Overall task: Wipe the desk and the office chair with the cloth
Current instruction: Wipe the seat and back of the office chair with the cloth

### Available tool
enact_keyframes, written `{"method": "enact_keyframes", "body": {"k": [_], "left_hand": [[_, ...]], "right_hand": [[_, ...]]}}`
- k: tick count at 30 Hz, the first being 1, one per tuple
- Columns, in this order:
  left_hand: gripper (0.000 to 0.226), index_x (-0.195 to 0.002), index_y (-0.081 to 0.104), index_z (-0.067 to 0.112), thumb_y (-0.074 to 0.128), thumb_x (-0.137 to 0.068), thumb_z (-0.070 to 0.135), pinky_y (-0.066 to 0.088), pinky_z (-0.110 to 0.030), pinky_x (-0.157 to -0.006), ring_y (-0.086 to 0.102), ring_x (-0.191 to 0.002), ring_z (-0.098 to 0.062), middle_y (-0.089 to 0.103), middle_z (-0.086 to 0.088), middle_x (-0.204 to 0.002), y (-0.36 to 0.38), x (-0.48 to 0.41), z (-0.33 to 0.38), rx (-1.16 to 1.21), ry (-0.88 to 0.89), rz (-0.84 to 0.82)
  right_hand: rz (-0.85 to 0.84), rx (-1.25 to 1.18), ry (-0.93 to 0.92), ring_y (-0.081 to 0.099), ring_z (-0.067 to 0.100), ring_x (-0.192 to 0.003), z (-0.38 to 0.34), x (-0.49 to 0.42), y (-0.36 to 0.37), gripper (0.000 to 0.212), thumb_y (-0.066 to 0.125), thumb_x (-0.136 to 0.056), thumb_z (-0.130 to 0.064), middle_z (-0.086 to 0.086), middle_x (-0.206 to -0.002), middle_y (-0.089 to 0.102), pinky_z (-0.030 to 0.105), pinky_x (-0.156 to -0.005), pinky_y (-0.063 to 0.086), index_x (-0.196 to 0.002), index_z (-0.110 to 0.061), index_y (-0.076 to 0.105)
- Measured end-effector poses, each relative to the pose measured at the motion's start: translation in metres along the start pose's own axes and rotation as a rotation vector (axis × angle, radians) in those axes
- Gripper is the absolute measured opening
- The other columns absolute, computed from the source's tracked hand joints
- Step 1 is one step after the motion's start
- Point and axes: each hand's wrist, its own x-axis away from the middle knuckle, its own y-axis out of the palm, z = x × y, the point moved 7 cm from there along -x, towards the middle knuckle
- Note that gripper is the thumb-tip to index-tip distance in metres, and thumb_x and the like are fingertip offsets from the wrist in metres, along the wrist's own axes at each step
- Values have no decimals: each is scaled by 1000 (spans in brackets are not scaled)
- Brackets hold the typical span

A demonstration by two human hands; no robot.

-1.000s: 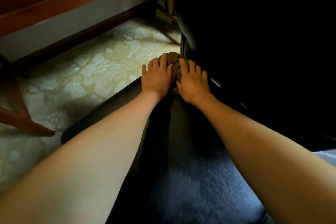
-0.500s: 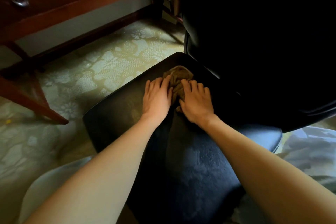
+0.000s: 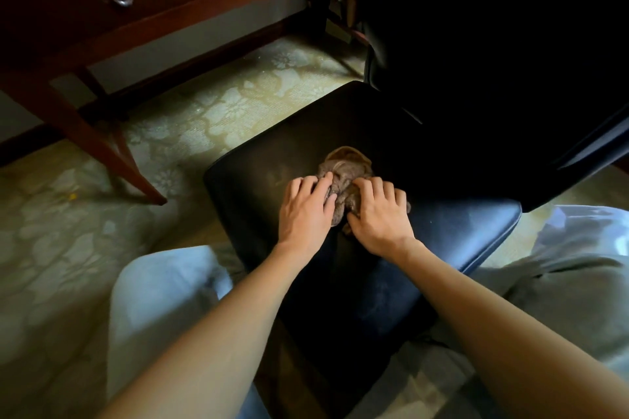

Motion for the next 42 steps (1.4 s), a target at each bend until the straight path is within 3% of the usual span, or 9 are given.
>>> {"method": "enact_keyframes", "body": {"k": [7,13,17,23,33,38,42], "left_hand": [[43,-142,55,21,47,-102,37,47,-42,-93,52,-115,-24,60,0,-129,-8,60,3,-42,-42,3],[44,-144,52,25,47,-102,40,43,-41,-93,51,-115,-23,58,1,-132,-16,99,0,-11,-82,-41],[45,-146,48,27,45,-103,40,45,-40,-93,50,-116,-22,55,2,-136,-20,123,-1,-4,-128,-64],[47,-149,42,26,48,-103,37,49,-36,-97,47,-124,-19,49,2,-141,-25,153,0,60,-164,-142],[47,-140,23,21,49,-102,26,53,-40,-96,41,-132,-31,30,-13,-146,-20,194,10,11,-236,-317],[45,-133,24,22,54,-98,21,53,-41,-94,43,-129,-30,31,-11,-141,-21,205,8,76,-230,-322],[47,-128,25,24,59,-96,19,54,-40,-95,47,-127,-26,35,-7,-137,-23,216,7,166,-237,-281]], "right_hand": [[-18,-152,-23,43,28,-114,-11,52,-1,56,63,-81,-40,5,-123,46,42,-103,31,-129,-17,46],[-83,-216,-14,39,24,-114,-23,87,2,65,49,-76,-58,1,-121,42,42,-105,28,-129,-21,44],[-150,-254,-11,38,23,-117,-32,103,3,55,53,-86,-53,0,-124,39,43,-108,29,-130,-23,41],[-215,-174,-61,38,26,-117,-43,134,3,49,59,-85,-41,2,-127,35,44,-103,34,-124,-20,36],[-301,-21,-110,35,30,-124,-62,178,10,67,66,-85,-39,7,-138,30,50,-100,43,-137,-18,30],[-329,9,-147,34,31,-125,-67,190,10,77,72,-84,-40,8,-139,29,50,-98,47,-141,-17,25],[-353,16,-148,35,32,-123,-70,202,11,73,71,-84,-33,10,-138,30,49,-96,48,-139,-16,27]]}}
